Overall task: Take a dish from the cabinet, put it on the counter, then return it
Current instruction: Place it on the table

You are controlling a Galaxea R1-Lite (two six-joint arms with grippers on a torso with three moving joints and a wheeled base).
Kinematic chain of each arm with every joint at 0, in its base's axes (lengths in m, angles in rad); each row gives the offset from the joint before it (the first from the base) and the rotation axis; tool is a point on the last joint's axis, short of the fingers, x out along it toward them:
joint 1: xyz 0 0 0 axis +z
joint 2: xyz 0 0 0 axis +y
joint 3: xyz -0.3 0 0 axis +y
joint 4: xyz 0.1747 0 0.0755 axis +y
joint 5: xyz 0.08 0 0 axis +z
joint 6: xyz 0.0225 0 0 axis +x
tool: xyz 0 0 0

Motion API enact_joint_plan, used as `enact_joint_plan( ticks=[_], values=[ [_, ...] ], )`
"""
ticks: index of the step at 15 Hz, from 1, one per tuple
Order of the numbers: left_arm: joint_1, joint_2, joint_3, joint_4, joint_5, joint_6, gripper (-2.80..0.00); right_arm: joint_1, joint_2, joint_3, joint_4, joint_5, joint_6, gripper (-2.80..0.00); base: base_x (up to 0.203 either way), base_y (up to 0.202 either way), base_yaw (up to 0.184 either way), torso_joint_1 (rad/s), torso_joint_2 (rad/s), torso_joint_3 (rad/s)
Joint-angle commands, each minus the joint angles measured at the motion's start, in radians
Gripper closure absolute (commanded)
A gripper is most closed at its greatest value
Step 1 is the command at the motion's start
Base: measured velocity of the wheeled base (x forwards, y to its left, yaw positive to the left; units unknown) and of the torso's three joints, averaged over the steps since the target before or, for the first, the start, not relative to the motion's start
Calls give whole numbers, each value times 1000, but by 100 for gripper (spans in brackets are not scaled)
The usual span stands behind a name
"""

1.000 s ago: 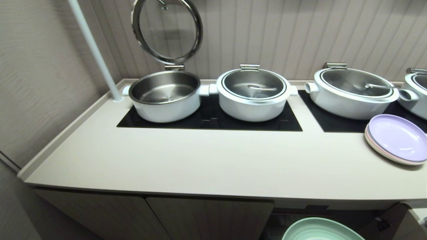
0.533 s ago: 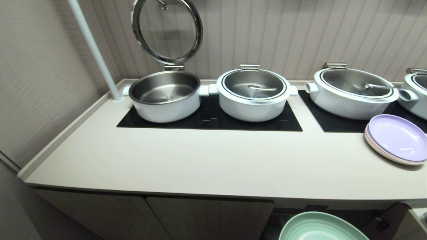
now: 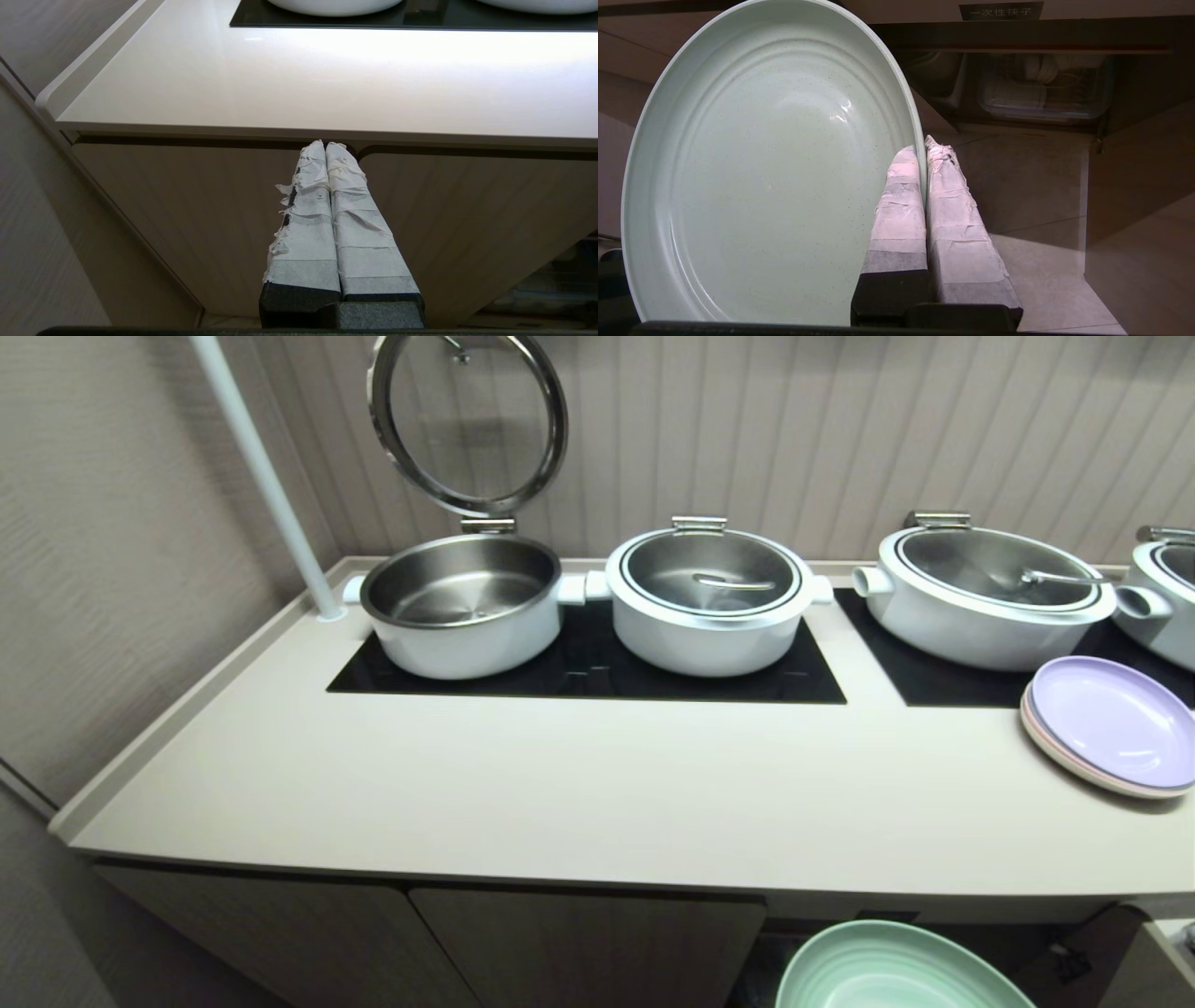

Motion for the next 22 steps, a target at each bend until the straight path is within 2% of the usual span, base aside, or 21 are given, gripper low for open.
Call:
enact_joint_plan(
  ticks=[1, 15, 22],
  values=[
    [0, 0, 0, 0, 1, 0, 0, -1, 5, 0, -3, 0, 7, 0, 0, 0, 0, 0, 0, 0],
    [0, 0, 0, 0, 0, 0, 0, -13, 106, -67, -29, 2, 12, 0, 0, 0, 0, 0, 0, 0],
    [0, 0, 0, 0, 1, 0, 0, -13, 238, -207, -16, 2, 57, 0, 0, 0, 0, 0, 0, 0]
  ],
)
